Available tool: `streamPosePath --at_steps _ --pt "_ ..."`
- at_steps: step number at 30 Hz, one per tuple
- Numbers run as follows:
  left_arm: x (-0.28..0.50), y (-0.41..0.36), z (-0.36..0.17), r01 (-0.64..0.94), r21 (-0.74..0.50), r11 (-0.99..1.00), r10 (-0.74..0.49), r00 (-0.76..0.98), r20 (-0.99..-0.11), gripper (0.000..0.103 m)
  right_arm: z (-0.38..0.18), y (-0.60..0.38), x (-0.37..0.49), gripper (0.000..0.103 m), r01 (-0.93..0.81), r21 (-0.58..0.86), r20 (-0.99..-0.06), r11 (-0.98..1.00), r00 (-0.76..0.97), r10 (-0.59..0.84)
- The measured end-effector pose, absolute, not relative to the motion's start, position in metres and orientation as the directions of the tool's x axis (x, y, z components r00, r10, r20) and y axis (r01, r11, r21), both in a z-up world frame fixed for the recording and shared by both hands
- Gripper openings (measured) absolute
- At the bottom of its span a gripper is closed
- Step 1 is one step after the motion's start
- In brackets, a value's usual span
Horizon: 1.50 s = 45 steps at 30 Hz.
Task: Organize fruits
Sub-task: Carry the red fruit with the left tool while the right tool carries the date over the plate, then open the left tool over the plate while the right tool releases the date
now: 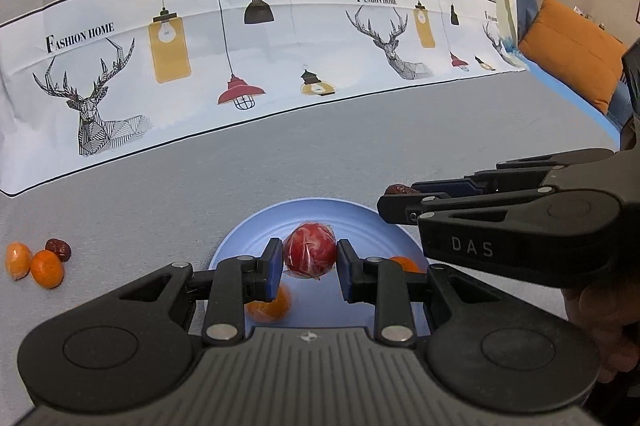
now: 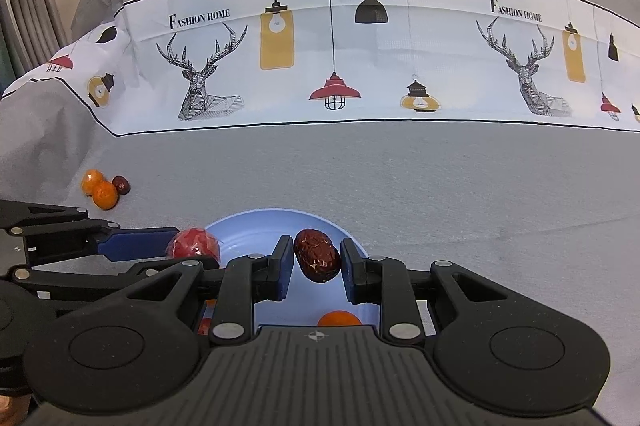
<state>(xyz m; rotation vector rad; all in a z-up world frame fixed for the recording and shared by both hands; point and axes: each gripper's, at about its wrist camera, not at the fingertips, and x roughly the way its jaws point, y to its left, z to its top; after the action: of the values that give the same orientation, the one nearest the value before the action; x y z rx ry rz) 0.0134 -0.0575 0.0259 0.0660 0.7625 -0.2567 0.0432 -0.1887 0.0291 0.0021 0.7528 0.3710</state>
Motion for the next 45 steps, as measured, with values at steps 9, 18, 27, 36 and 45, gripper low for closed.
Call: streamPosePath --at_steps 9,18,27,36,45 --pt "0.0138 -0.0561 0.0250 0.244 -0.037 0.969 -0.200 0.690 -0.695 0.032 0.0284 -0.1862 0.0429 0.026 -0.336 0.128 -0.669 0.933 0.665 0.331" --pt "0.0143 -0.0574 0.0235 0.249 -0.036 0.968 -0.202 0.683 -0.702 0.032 0.0275 -0.1859 0.0430 0.026 -0.333 0.122 -0.669 0.935 0.668 0.325" --pt "0.0148 -0.0619 0.0195 0.269 -0.019 0.963 -0.201 0.670 -0.714 0.032 0.0274 -0.1839 0.0423 0.026 -0.341 0.117 -0.666 0.933 0.669 0.329" --pt "0.0153 -0.0620 0.0184 0.269 -0.015 0.963 -0.197 0.666 -0.720 0.032 0.0277 -0.1836 0.0422 0.026 -0.341 0.117 -0.666 0.933 0.669 0.328" --pt "0.0147 -0.0620 0.0190 0.265 -0.021 0.964 -0.198 0.666 -0.719 0.032 0.0270 -0.1836 0.0434 0.027 -0.342 0.117 -0.674 0.932 0.663 0.327"
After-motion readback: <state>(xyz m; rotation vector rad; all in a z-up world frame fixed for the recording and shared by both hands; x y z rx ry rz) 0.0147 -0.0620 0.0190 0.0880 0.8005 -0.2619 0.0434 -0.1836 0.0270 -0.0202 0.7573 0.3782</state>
